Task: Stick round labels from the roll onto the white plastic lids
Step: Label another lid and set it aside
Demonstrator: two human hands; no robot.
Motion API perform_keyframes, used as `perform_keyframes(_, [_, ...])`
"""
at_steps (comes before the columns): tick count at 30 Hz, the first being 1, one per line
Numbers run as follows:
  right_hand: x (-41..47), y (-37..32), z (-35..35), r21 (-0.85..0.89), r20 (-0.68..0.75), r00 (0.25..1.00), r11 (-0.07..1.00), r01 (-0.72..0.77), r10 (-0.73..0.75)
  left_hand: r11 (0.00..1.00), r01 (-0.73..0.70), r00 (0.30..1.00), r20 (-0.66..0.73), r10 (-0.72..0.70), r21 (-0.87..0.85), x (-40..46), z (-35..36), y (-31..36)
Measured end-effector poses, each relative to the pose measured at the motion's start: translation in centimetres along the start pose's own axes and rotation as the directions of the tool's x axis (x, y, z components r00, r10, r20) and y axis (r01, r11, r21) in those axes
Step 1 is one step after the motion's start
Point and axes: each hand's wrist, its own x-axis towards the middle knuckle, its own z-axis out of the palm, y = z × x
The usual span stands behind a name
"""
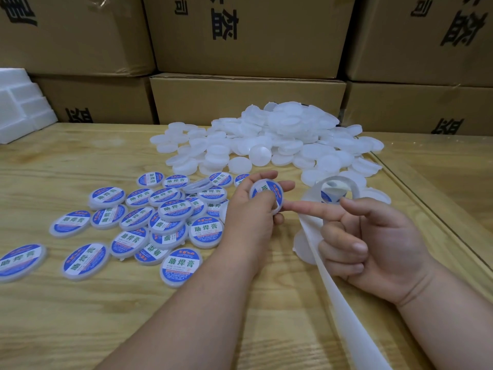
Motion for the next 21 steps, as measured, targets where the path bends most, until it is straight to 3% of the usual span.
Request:
perform_keyframes(7, [-0.2,-0.5,-0.6,0.094,-0.006,0.985,0.981,0.17,-0.17,1.0,-0.005,1.0,-0.002,0.005,-0.004,0.2,-0.3,-0.2])
perform_keyframes(16, [-1.0,-1.4,-1.6,0.184,-0.06,0.9,0.881,0.435,-0.432,0.998,0.061,0.989,-0.134,-0.064,-0.027,0.4,-0.1,0.4])
perform_keyframes(18, [-1.2,-1.5,-1.6,0.166,-0.13,0.873,0.858,0.487,-0.47,0.996,0.068,0.978,-0.191,-0.079,-0.061,0.5,-0.1,0.1])
perform_keyframes(21, [-0.8,-1.5,-1.4,0.086,-0.384,0.777,0.818,0.568,-0.499,0.991,0.021,0.972,-0.231,-0.052,-0.134,0.9,-0.2,-0.1])
